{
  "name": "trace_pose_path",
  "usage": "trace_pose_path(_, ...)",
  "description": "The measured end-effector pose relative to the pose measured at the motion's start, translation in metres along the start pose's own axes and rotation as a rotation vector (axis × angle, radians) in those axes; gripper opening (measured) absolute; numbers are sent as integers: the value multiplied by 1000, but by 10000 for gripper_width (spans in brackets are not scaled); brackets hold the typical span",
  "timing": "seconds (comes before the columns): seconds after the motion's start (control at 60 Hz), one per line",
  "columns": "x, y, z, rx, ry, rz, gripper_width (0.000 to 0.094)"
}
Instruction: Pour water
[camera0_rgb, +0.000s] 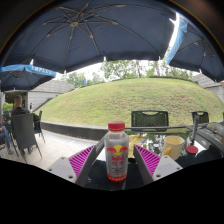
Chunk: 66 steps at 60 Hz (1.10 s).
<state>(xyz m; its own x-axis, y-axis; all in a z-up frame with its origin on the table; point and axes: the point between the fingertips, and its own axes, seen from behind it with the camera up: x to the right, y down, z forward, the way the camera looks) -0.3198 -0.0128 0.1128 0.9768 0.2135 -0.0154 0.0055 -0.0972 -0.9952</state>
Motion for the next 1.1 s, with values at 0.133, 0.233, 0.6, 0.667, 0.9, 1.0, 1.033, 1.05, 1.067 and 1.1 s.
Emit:
trace_pose_path(0.133, 13, -3, 42, 10, 20, 1, 809)
trace_pose_path(0.233, 12, 4, 71, -13, 18, -22, 783)
trace_pose_path(0.6, 10, 5, 91, -26, 8, 21, 426)
trace_pose_path(0.667, 10, 8, 96, -23, -18, 97, 410)
trace_pose_path(0.9, 74, -60, 103, 63, -38, 600, 410)
trace_pose_path(1.0, 109, -69, 112, 67, -60, 921, 410)
trace_pose_path(1.033, 118, -68, 115, 59, -70, 1020, 411)
trace_pose_path(1.05, 121, -67, 117, 55, -75, 1069, 411)
trace_pose_path(1.067, 125, -66, 118, 48, -81, 1118, 411)
trace_pose_path(1.1, 132, -63, 116, 33, -95, 1218, 410)
